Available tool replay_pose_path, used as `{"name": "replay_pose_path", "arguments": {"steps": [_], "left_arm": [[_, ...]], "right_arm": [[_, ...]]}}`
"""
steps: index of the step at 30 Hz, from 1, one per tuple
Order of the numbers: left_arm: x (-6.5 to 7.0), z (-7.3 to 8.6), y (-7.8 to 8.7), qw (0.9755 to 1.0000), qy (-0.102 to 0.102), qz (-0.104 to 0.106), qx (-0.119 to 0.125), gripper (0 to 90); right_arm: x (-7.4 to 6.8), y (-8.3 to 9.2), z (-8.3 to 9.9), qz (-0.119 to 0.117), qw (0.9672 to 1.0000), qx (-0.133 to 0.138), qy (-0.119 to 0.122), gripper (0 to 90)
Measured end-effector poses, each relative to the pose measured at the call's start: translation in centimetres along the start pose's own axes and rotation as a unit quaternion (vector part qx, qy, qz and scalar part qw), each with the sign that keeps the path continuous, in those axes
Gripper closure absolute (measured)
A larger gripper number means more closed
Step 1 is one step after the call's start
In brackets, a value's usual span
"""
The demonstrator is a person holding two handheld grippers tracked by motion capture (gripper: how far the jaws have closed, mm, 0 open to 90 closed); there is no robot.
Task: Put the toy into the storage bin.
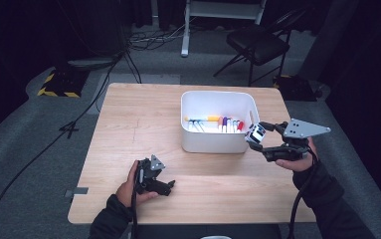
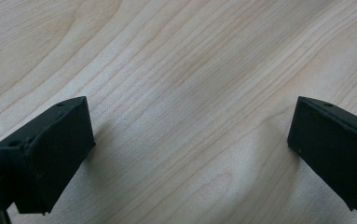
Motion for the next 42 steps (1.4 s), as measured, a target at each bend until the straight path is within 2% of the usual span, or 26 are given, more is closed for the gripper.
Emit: {"name": "replay_pose_path", "arguments": {"steps": [10, 16, 24, 32, 33, 40, 42], "left_arm": [[0.0, 0.0, 0.0, 1.0000, 0.000, 0.000, 0.000, 0.5], [0.0, 0.0, 0.0, 1.0000, 0.000, 0.000, 0.000, 0.5], [0.0, 0.0, 0.0, 1.0000, 0.000, 0.000, 0.000, 0.4], [0.0, 0.0, 0.0, 1.0000, 0.000, 0.000, 0.000, 0.5], [0.0, 0.0, 0.0, 1.0000, 0.000, 0.000, 0.000, 0.5], [0.0, 0.0, 0.0, 1.0000, 0.000, 0.000, 0.000, 0.5], [0.0, 0.0, 0.0, 1.0000, 0.000, 0.000, 0.000, 0.5]], "right_arm": [[1.2, -0.7, -1.3, 0.012, 0.9999, -0.002, 0.007, 25.8], [2.2, -1.3, -1.9, 0.018, 0.9998, -0.003, -0.001, 25.8], [3.5, -2.3, -2.8, 0.028, 0.9996, -0.010, -0.001, 25.8], [4.4, -3.7, -3.7, 0.034, 0.9992, -0.019, -0.005, 25.8], [4.5, -3.9, -3.8, 0.034, 0.9992, -0.022, 0.001, 25.8], [5.0, -5.8, -3.7, 0.029, 0.9988, -0.038, -0.009, 25.8], [5.2, -6.3, -3.7, 0.032, 0.9985, -0.044, -0.005, 25.8]]}}
Point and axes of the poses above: each handheld gripper's, and its own axes: y roughly backward along the jaws, z roughly out of its underside, x roughly to its right, the point moved 10 cm from there along -y, roughly forward along the jaws, and after that the axes turned 2 degrees about -y, right-handed, at the moved point
